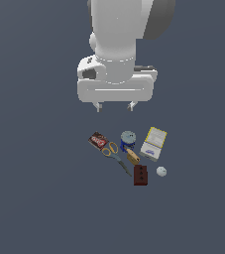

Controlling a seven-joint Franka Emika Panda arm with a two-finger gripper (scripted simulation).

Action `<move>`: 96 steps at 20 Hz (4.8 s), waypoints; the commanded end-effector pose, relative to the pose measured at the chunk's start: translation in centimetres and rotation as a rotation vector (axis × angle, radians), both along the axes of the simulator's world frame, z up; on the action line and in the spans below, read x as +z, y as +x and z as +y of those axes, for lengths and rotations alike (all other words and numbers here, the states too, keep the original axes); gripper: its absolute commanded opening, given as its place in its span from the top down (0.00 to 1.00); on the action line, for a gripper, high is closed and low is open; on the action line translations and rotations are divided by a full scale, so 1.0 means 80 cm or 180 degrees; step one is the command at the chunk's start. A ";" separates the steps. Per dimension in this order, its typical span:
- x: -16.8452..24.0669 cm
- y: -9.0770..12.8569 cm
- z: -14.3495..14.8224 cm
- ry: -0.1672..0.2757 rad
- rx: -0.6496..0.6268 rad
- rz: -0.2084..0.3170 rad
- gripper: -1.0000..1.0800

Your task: Pick up a designated object from a clutter of objects.

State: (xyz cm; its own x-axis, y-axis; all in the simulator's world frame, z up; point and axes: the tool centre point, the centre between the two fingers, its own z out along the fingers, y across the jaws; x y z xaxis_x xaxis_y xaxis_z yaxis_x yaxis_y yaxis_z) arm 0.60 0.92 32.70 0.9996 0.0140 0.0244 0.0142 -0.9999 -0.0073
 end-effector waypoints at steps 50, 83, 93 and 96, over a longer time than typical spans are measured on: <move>-0.283 0.034 0.107 -0.0057 0.2217 0.0060 0.04; -0.356 0.032 0.110 -0.0051 0.2285 0.0066 1.00; -0.333 0.031 0.104 -0.0055 0.2284 0.0053 1.00; -0.314 0.030 0.098 -0.0055 0.2284 0.0053 1.00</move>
State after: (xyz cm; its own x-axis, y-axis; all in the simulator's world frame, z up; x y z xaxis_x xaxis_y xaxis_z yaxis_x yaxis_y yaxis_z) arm 2.98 9.01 6.75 0.7439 0.6683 0.0016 0.6683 -0.7439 0.0013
